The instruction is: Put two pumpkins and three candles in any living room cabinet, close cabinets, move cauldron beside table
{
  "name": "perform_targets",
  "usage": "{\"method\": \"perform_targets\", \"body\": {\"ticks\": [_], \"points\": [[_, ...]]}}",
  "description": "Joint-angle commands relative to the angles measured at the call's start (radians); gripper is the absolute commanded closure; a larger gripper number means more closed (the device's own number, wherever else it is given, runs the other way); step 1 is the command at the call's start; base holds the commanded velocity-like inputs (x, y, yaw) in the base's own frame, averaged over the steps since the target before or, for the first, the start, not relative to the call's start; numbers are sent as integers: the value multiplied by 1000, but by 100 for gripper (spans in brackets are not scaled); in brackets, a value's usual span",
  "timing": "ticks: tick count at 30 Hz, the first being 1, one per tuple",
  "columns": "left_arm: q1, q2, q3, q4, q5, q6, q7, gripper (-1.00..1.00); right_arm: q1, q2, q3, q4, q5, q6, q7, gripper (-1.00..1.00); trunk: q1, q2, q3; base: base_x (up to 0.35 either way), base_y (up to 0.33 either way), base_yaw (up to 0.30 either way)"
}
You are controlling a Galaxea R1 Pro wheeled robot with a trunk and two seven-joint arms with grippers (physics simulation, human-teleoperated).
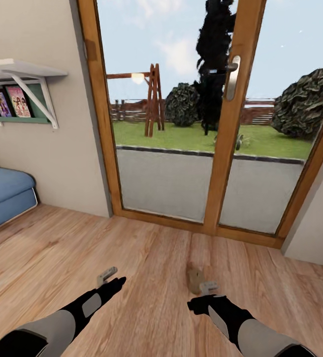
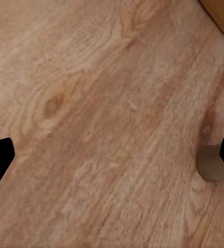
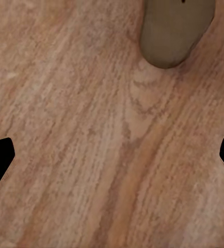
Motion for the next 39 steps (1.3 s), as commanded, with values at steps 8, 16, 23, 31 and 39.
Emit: {"method": "perform_targets", "body": {"ticks": [8,16,23,31,39], "points": [[-1,-4,-7,1,10,1,-3,-100,-1,-2,1,-1,-20,-1,5,-100,0,0,-1,287,-52,4],[-1,-6,-7,1,10,1,-3,-100,-1,-3,0,-1,-59,-2,10,-100,0,0,-1,213,-36,0],[-1,-10,-7,1,1,1,-3,-100,0,-4,3,0,-195,0,15,-100,0,0,-1,55,-1,0],[-1,-12,-7,1,0,1,-3,-100,-1,-5,3,0,-204,1,15,-100,0,0,-1,300,0,0],[-1,-13,-7,1,0,0,-4,-100,-1,-5,5,1,-204,0,20,-100,0,0,-1,328,0,0]]}}
